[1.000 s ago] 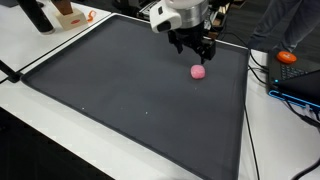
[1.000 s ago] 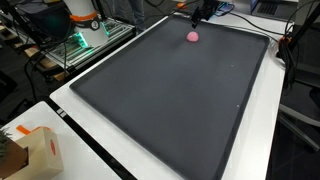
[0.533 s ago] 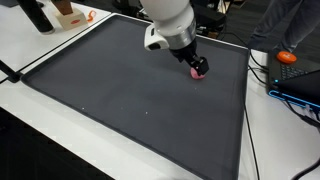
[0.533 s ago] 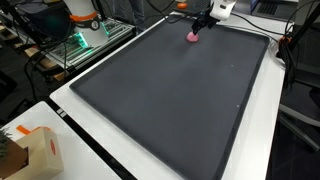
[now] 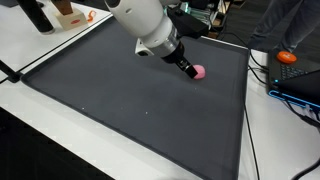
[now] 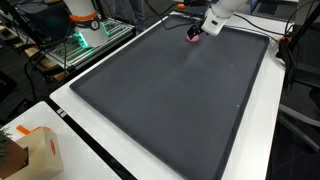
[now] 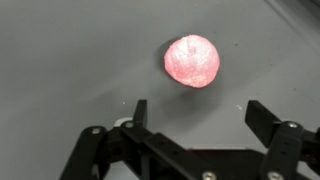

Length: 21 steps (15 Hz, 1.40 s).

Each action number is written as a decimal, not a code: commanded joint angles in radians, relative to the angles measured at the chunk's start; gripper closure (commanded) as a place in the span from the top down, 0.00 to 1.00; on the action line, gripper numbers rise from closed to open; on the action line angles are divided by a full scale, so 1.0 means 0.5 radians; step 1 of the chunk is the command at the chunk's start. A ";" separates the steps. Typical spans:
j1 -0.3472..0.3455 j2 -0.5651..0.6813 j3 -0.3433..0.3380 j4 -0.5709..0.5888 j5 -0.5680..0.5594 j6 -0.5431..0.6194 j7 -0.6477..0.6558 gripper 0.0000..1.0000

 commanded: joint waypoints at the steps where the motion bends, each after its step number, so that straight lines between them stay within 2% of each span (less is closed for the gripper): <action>1: -0.058 0.006 -0.023 -0.041 0.118 -0.043 0.019 1.00; 7: -0.101 -0.011 -0.056 -0.137 0.142 0.000 -0.038 1.00; 13: -0.087 0.018 -0.027 -0.124 0.135 -0.001 -0.175 1.00; 19: -0.019 0.108 0.039 0.025 0.045 -0.099 -0.427 1.00; 21: 0.033 0.159 0.045 0.122 -0.050 -0.163 -0.486 1.00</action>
